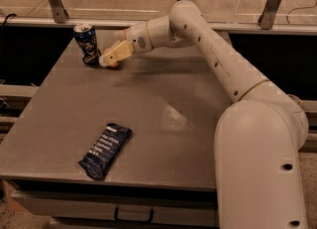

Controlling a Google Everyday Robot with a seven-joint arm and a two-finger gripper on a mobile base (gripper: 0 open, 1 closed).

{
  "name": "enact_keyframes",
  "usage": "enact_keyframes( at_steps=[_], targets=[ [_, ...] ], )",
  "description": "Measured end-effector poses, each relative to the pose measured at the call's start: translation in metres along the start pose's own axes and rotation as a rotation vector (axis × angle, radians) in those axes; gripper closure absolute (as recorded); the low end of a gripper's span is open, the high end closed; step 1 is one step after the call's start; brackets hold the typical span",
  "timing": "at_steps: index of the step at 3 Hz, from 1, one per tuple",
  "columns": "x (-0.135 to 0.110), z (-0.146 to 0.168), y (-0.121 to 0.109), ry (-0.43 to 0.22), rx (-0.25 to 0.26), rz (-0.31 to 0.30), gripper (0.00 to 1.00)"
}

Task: Move orange near pepsi can

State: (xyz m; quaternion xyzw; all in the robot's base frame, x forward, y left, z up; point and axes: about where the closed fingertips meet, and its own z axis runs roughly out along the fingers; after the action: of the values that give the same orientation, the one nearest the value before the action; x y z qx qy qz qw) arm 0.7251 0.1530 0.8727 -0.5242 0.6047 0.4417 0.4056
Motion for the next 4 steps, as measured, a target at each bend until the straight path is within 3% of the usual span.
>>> enact_keyframes(
  at_steps=[1,2,3,4],
  targets=[
    [0.002,-0.008,-0.001,-0.002,0.021,0.003,0.00],
    [0.000,-0.080,-0.016,0.054,0.178,-0.035,0.00],
    [-0.011,-0.207,-0.025,0.149,0.451,-0.083,0.00],
    [-0.060,-0.342,0.003,0.258,0.755,-0.195,0.00]
  ],
)
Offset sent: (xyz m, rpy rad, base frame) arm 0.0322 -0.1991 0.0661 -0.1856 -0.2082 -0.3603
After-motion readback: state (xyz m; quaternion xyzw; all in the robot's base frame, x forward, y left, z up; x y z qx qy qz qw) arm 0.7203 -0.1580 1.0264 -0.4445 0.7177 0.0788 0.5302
